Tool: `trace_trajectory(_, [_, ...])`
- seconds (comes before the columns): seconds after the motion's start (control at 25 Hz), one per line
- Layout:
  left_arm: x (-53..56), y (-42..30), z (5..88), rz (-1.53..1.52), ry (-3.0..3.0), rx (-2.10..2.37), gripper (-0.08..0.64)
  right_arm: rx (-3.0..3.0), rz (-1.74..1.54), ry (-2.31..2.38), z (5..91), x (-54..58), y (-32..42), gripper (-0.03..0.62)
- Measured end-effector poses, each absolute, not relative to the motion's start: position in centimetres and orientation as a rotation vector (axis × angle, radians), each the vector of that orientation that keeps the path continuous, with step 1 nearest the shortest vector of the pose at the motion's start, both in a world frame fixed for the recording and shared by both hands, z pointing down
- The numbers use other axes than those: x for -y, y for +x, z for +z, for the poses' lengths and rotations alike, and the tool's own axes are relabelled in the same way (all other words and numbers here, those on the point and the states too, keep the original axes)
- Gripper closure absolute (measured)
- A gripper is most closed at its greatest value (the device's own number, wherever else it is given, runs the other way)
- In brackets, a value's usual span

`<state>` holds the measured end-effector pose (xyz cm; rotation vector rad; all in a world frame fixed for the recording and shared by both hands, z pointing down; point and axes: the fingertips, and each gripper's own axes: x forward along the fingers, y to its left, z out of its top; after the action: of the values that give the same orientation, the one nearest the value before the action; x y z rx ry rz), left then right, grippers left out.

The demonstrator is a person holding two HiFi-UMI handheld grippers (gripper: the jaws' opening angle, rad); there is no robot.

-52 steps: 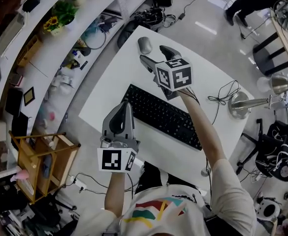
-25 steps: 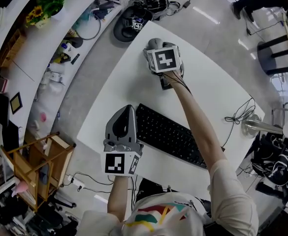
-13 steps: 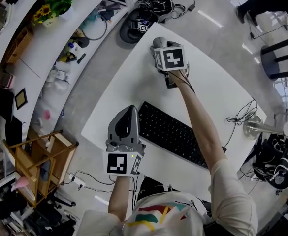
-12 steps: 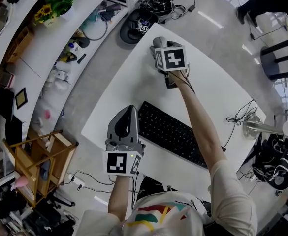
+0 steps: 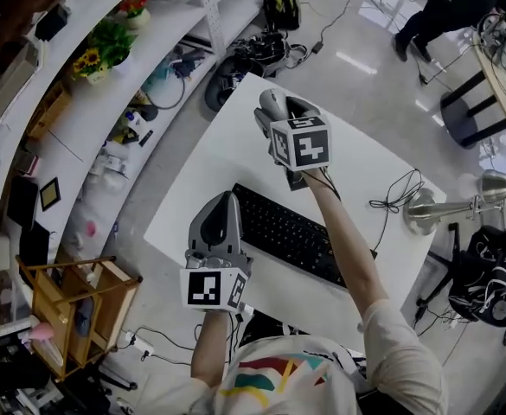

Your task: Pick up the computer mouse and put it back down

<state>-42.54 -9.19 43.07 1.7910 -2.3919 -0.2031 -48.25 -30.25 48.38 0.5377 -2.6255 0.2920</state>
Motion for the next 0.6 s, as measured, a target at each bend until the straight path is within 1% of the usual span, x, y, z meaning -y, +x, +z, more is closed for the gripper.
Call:
trace_trajectory(0.12, [7.9, -39.9, 40.9, -0.206, 1.815, 2.400, 0.515, 2.678, 0.323, 0.513, 45.5, 27.0, -44.0, 0.281])
trace_trajectory(0.32, [6.5, -35.5, 36.6, -0.245, 1.895, 2.409, 0.515, 2.741, 0.255, 0.544, 40.0, 22.4, -35.6, 0.281])
trace_trajectory(0.6, [4.5, -26.8, 33.2, -0.260, 1.981, 2.398, 0.515, 2.835, 0.217, 0.519, 35.1, 14.4, -23.2, 0.281])
